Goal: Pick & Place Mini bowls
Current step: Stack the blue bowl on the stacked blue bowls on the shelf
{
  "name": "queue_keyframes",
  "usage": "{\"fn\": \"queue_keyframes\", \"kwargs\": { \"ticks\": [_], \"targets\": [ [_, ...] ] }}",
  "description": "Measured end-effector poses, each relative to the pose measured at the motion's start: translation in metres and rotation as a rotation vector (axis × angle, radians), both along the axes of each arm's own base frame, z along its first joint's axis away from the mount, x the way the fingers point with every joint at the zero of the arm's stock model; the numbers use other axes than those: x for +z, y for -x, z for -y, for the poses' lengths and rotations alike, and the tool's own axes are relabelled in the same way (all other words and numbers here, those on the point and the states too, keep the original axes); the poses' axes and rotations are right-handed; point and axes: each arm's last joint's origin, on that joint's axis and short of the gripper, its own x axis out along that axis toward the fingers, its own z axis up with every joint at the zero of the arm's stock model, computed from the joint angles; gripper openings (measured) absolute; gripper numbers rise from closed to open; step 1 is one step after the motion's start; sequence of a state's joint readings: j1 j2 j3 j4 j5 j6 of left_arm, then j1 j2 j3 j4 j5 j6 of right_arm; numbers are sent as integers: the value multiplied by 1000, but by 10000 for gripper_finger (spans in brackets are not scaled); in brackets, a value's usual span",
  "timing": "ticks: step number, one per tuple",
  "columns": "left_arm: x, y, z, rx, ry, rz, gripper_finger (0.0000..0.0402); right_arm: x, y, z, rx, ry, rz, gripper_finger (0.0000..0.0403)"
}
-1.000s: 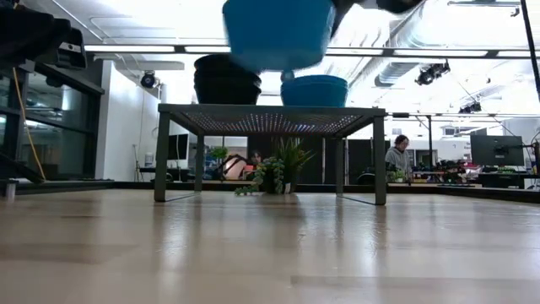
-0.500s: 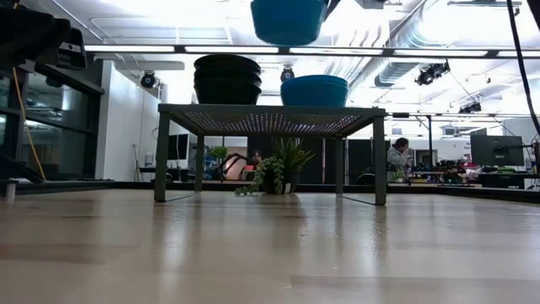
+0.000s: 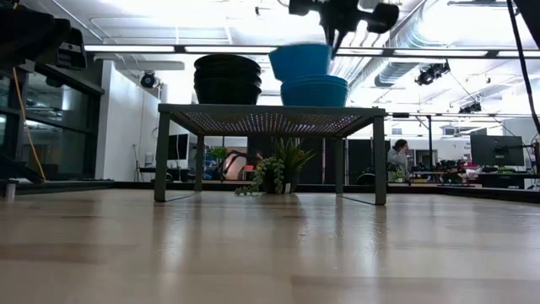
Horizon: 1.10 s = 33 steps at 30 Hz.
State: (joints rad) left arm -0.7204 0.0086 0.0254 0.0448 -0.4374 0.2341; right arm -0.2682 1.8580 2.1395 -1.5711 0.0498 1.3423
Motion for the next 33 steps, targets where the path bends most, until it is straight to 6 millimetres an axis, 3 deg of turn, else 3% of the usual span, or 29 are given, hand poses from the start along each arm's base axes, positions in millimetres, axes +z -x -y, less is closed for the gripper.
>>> {"fn": "queue_keyframes", "kwargs": {
  "ticks": [5, 14, 19, 28, 33],
  "targets": [
    [0, 0, 0, 0, 0, 0, 66, -20, 4, 3, -21, -81, -68, 0],
    [0, 0, 0, 0, 0, 0, 66, -17, 26, -4, -46, -53, -66, 0],
    [0, 0, 0, 0, 1, 1, 66, -21, 23, -3, -24, -35, -32, 0],
    [0, 0, 0, 0, 0, 1, 66, -52, 18, -2, 50, -74, -81, 0],
    [0, 0, 0, 0, 0, 1, 66, -54, 17, 0, 108, -61, -81, 5]
  ]
}}
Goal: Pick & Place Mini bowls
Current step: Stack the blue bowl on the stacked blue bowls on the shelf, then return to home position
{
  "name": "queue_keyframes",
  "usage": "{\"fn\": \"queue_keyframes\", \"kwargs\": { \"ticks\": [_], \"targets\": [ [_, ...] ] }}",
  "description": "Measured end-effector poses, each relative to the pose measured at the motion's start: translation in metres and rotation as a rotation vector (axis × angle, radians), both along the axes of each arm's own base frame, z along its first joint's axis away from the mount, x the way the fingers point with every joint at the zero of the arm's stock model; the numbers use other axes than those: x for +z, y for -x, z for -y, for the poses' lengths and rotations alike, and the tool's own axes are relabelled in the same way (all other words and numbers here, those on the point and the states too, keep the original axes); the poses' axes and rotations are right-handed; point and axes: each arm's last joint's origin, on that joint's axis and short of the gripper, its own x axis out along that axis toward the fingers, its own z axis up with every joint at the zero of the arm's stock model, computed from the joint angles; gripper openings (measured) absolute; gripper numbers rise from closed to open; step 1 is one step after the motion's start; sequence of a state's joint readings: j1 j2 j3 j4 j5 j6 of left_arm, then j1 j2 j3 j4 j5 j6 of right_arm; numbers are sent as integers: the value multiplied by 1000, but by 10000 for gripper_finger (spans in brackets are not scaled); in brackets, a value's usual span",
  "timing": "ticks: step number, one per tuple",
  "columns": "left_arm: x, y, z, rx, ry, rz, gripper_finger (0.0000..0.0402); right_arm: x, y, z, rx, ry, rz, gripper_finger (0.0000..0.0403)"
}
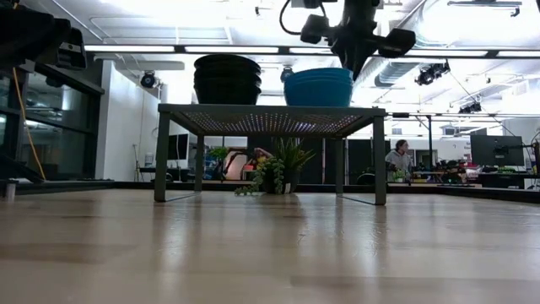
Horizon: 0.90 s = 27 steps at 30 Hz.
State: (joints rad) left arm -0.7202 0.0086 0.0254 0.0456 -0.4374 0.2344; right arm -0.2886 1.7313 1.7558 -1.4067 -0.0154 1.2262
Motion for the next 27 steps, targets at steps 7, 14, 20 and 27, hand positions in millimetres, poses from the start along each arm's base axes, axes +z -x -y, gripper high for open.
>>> {"fn": "queue_keyframes", "kwargs": {
  "ticks": [7, 14, 20, 27],
  "targets": [
    [0, 0, 0, 0, 0, 0, 66, 6, -1, 7, 67, 61, 38, 52],
    [0, 0, 0, 0, 0, 0, 66, 6, 2, 15, 194, 48, 47, 116],
    [0, 0, 0, 0, 0, 0, 66, 26, 24, 14, 311, 146, 40, 128],
    [0, 0, 0, 0, 0, -1, 66, 69, 74, -3, 436, 381, 83, 119]
  ]
}}
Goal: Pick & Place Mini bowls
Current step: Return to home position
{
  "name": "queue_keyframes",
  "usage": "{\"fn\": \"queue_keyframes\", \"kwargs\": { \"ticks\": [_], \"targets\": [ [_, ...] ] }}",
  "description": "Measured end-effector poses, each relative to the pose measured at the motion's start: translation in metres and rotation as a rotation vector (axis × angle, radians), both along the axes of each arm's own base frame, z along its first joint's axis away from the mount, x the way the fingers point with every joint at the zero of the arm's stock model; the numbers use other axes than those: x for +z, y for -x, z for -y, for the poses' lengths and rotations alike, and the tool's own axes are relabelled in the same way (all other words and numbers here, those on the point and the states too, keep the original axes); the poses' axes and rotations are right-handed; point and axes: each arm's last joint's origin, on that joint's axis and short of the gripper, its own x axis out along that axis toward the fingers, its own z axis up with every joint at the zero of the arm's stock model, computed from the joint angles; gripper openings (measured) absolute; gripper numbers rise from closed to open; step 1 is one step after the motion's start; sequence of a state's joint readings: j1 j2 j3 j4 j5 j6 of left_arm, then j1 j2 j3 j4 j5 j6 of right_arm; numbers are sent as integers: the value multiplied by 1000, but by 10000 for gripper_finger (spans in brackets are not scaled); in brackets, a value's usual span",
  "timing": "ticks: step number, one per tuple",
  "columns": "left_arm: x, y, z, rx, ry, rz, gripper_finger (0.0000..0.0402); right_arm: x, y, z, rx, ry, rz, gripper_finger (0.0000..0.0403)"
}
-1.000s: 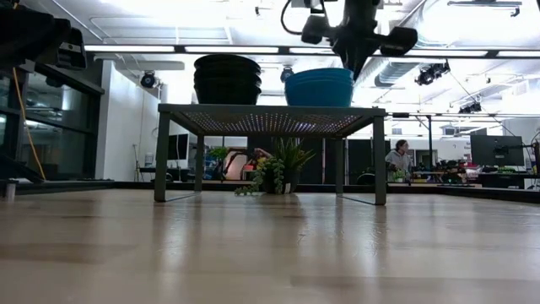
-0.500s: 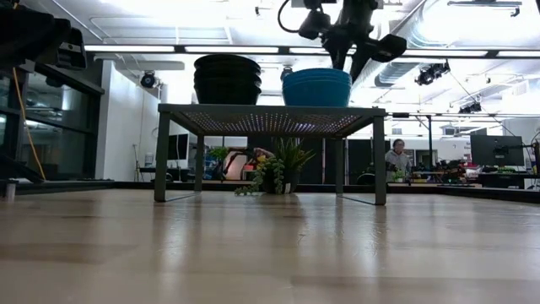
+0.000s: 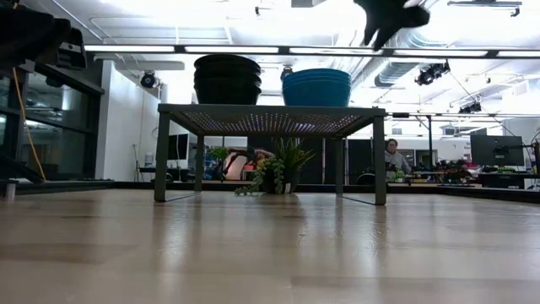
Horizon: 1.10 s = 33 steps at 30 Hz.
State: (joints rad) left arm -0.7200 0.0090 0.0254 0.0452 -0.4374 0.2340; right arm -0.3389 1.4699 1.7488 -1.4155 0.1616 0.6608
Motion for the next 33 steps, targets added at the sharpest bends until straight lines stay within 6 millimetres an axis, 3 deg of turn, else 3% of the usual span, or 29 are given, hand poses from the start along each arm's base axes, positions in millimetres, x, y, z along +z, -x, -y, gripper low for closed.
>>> {"fn": "queue_keyframes", "kwargs": {
  "ticks": [3, 6, 16, 25, 33],
  "targets": [
    [0, 0, 0, 0, 0, 0, 66, 5, 23, -13, 44, 93, -5, 113],
    [0, 0, 0, 0, 0, 0, 66, -2, 45, -26, 56, 151, -5, 109],
    [0, 0, 0, 0, 0, 0, 66, -63, 90, -62, 142, 170, 228, 108],
    [0, 0, 0, 0, -1, 0, 66, -116, 101, -81, 153, 61, 444, 108],
    [0, 0, 0, 0, -1, 0, 66, -157, 84, -96, 183, 48, 724, 108]
  ]
}}
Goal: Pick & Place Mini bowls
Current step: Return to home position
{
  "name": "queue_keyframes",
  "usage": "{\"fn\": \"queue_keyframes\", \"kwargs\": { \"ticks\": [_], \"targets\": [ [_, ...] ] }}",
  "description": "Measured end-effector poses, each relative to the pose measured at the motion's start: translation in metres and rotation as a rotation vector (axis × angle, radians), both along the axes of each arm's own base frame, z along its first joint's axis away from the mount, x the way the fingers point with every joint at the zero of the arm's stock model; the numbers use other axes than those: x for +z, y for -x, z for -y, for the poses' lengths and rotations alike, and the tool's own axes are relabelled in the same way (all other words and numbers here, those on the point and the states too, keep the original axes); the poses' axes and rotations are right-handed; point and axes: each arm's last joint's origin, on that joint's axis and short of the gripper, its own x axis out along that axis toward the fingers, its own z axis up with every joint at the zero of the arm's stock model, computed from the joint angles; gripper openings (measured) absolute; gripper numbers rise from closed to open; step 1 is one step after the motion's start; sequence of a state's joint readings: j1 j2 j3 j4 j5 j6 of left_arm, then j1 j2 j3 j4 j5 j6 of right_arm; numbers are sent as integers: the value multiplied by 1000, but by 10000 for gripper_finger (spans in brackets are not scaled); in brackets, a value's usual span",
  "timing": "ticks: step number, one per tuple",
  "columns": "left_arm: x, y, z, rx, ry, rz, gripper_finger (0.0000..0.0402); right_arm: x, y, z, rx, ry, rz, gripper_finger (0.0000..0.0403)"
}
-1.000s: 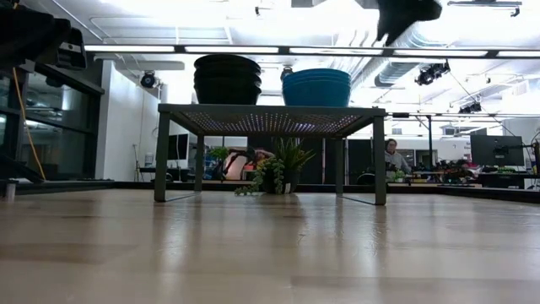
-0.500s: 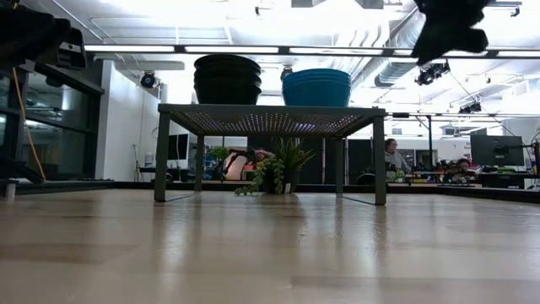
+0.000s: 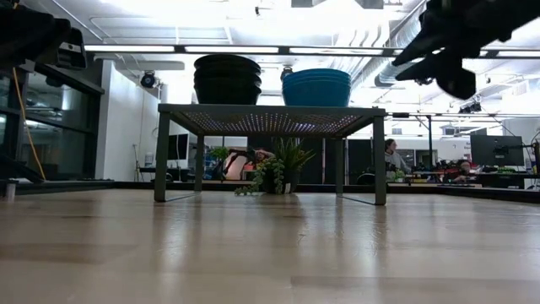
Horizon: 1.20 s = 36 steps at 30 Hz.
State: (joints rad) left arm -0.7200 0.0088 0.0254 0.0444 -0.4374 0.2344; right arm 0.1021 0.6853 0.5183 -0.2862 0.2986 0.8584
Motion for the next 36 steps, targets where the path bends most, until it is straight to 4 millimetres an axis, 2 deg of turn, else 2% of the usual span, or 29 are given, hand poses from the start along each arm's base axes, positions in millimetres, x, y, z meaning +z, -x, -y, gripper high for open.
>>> {"fn": "queue_keyframes", "kwargs": {
  "ticks": [4, 7, 15, 20, 24, 29, 36],
  "targets": [
    [0, 0, 0, 0, 0, 0, 66, -19, -6, -10, 67, -44, 164, 108],
    [0, 0, 0, 0, 0, 0, 66, -25, -6, -17, 126, -20, 311, 108],
    [0, 0, 0, 0, 0, 0, 66, -44, 7, -19, 249, 63, 536, 108],
    [0, 0, 0, 0, 0, 0, 66, -44, 19, -17, 318, 178, 723, 108],
    [0, 0, 0, 0, 0, 0, 66, -50, 24, -15, 316, 226, 744, 108],
    [0, 0, 0, 0, 0, 0, 66, -48, 27, -11, 321, 326, 760, 108],
    [0, 0, 0, 0, 0, 0, 66, -59, 27, -5, 318, 345, 621, 108]
  ]
}}
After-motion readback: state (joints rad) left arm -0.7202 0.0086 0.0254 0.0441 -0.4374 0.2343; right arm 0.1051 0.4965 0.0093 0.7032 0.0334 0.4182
